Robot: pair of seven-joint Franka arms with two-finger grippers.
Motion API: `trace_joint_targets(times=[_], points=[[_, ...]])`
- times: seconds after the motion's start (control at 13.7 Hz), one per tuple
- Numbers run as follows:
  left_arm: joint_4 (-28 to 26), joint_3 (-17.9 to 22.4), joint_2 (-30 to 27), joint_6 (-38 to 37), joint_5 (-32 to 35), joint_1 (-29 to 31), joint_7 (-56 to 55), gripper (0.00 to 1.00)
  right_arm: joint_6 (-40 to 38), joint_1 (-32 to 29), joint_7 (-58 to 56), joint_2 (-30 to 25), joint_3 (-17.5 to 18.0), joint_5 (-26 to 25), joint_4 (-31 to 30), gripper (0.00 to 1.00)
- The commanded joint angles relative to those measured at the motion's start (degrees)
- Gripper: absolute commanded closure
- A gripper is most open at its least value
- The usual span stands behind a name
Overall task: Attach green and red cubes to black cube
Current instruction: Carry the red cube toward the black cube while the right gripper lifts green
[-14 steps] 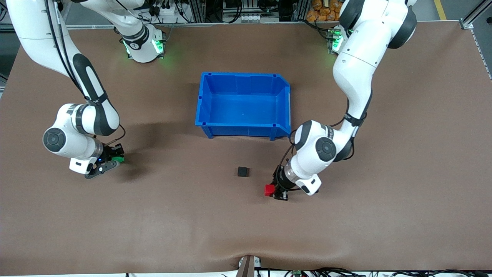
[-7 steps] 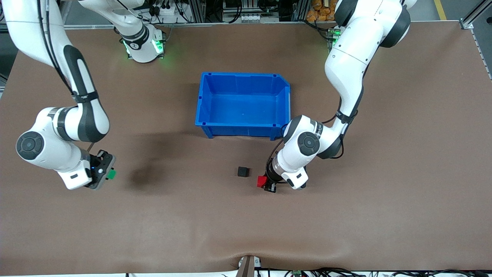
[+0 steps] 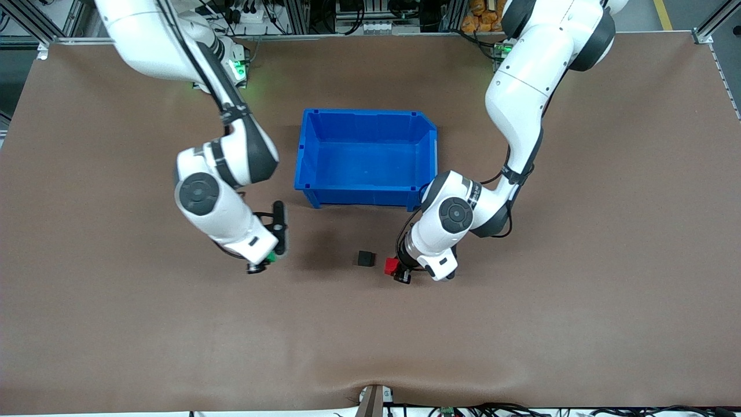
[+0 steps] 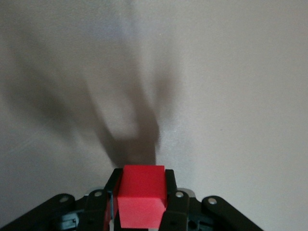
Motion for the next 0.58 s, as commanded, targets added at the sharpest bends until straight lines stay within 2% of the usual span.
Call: trace_joint_targets(times=[0.0,0.22,0.51], points=[[0.17,0.12,-0.14,-1.31,0.70,-0.68,-0.93,1.00,-1.47,0.66,4.52,3.73,-0.60,-0.01,4.72,1.00],[0.34,-0.15,-0.06,-1.40,0.44,-0.68,-1.19,0.99,-1.47,4.35,11.29,4.61,-0.69,-0.89,4.72,1.00],[0.34,-0.76,0.64,-1.40,-1.48,-0.95,-1.54,0.93,-1.20,5.50,12.28,6.81,-0.69,-0.54,4.81,1.00]])
